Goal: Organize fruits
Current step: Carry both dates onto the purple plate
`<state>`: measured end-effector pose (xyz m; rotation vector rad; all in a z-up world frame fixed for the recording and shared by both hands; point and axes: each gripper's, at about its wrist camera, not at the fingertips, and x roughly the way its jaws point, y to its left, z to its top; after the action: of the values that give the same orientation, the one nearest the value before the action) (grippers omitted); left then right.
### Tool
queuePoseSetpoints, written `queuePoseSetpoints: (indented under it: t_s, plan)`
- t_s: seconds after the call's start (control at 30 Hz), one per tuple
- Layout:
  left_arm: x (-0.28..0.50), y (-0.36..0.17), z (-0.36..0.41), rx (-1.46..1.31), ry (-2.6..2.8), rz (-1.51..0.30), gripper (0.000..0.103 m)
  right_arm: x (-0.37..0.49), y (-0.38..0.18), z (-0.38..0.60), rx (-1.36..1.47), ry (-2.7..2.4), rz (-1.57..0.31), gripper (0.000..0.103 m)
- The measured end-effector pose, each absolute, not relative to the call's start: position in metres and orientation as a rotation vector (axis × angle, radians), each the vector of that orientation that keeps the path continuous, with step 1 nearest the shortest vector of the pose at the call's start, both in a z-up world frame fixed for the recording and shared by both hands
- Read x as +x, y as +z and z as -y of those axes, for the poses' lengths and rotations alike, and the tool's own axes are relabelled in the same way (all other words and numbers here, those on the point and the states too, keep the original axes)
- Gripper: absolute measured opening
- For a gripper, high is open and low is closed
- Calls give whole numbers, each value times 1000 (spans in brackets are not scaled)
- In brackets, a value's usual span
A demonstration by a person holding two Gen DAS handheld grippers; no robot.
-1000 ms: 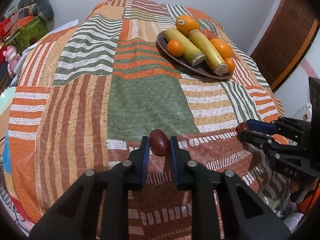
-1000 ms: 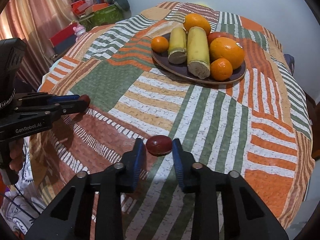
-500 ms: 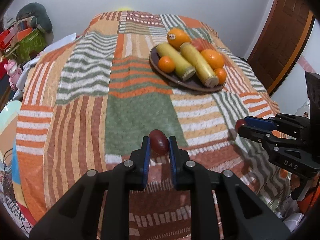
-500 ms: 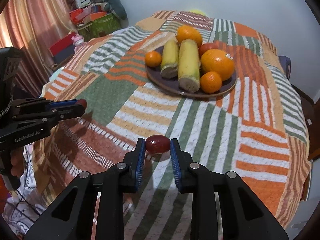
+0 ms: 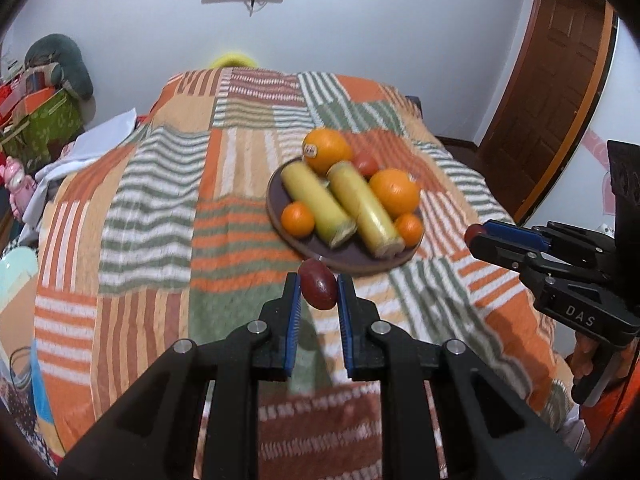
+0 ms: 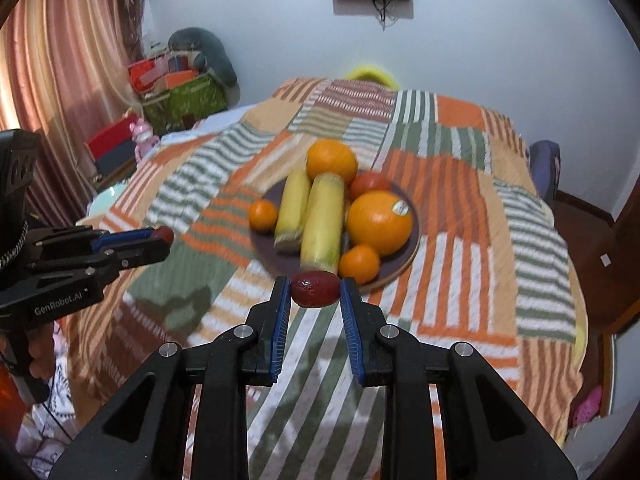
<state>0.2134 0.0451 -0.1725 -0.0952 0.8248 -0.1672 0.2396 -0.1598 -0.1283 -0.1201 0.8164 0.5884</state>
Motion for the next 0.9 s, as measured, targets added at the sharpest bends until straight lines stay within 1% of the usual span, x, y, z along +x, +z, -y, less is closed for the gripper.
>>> queuePoseSetpoints:
  t_s: [0.47, 0.9]
  plan:
    - [279, -164, -36, -88, -184, -782, 17, 290, -120, 152, -110, 594, -758, 23]
    - [336, -199, -51, -99, -158, -829, 17, 339, -136, 133, -121, 574, -763, 23]
